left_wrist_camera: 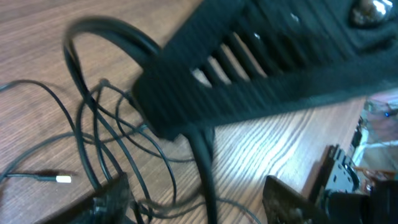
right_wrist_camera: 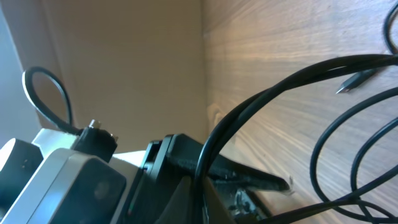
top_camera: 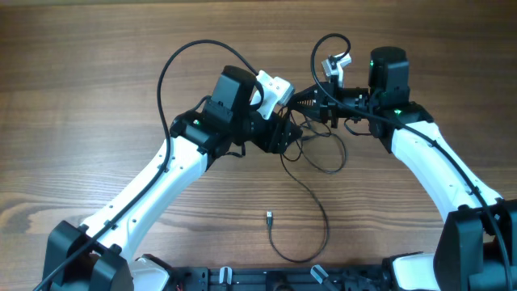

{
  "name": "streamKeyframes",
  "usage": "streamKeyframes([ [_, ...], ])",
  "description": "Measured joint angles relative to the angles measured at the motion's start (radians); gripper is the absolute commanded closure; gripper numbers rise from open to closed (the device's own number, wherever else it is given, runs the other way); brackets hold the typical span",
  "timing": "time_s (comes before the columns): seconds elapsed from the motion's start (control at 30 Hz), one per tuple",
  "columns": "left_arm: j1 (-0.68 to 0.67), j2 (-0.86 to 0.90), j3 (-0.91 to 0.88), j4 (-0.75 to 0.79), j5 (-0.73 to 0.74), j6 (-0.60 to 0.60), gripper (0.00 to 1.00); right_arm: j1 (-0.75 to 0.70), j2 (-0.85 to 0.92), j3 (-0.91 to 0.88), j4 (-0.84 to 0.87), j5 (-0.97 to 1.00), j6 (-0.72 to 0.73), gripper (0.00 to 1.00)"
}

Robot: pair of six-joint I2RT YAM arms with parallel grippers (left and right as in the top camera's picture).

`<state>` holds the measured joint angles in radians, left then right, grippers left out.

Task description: Untangle cables

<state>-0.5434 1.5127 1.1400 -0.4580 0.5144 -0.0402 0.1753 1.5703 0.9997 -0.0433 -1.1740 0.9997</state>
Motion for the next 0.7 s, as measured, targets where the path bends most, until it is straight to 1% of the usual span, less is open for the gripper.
streamKeyframes([
  [0.03, 0.0, 0.0, 0.0, 0.014, -0.008, 0.006, 0.71, 0.0, 0.0, 0.0, 0.001, -0.012, 0.006, 0.95],
  [0.1, 0.0, 0.0, 0.0, 0.041, -0.02, 0.005, 0.96, 0.0, 0.0, 0.0, 0.003, -0.029, 0.014, 0.95],
  [0.17, -0.002, 0.0, 0.0, 0.048, -0.016, 0.007, 0.96, 0.0, 0.0, 0.0, 0.005, -0.029, 0.017, 0.95],
  [0.2, -0.008, 0.0, 0.0, 0.05, -0.016, 0.006, 0.96, 0.0, 0.0, 0.0, 0.004, -0.026, 0.016, 0.85],
  [0.23, -0.01, 0.0, 0.0, 0.051, -0.016, 0.005, 0.96, 0.0, 0.0, 0.0, 0.004, -0.02, 0.009, 0.64],
  [0.27, -0.01, 0.0, 0.0, 0.051, -0.016, 0.0, 0.96, 0.001, 0.0, 0.002, -0.03, 0.013, -0.016, 0.55],
  [0.3, -0.009, 0.0, 0.0, 0.051, -0.015, -0.01, 0.96, 0.002, -0.001, 0.006, -0.066, 0.054, -0.04, 0.52],
  [0.37, -0.001, 0.0, 0.0, 0.048, 0.0, -0.027, 0.96, 0.005, -0.006, 0.018, -0.233, 0.233, -0.116, 0.48],
  [0.43, 0.023, -0.006, -0.001, 0.047, 0.012, -0.05, 0.96, 0.005, -0.01, 0.023, -0.408, 0.462, -0.176, 0.48],
  [0.47, 0.046, -0.021, -0.001, 0.055, 0.016, -0.062, 0.96, 0.005, -0.01, 0.022, -0.451, 0.542, -0.206, 0.48],
  [0.5, 0.074, -0.045, -0.002, 0.08, 0.037, -0.087, 0.96, 0.005, -0.01, 0.022, -0.455, 0.578, -0.241, 0.48],
  [0.57, 0.118, -0.081, -0.002, 0.159, 0.093, -0.146, 0.96, 0.005, -0.01, 0.022, -0.478, 0.579, -0.305, 0.48],
  [0.6, 0.137, -0.092, -0.003, 0.223, 0.127, -0.196, 0.96, 0.006, -0.01, 0.022, -0.489, 0.566, -0.329, 0.48],
  [0.67, 0.151, -0.095, -0.002, 0.325, 0.175, -0.314, 0.96, 0.014, -0.01, 0.022, -0.497, 0.488, -0.385, 0.48],
  [0.7, 0.151, -0.095, -0.003, 0.356, 0.185, -0.354, 0.96, 0.019, -0.01, 0.022, -0.496, 0.453, -0.401, 0.48],
])
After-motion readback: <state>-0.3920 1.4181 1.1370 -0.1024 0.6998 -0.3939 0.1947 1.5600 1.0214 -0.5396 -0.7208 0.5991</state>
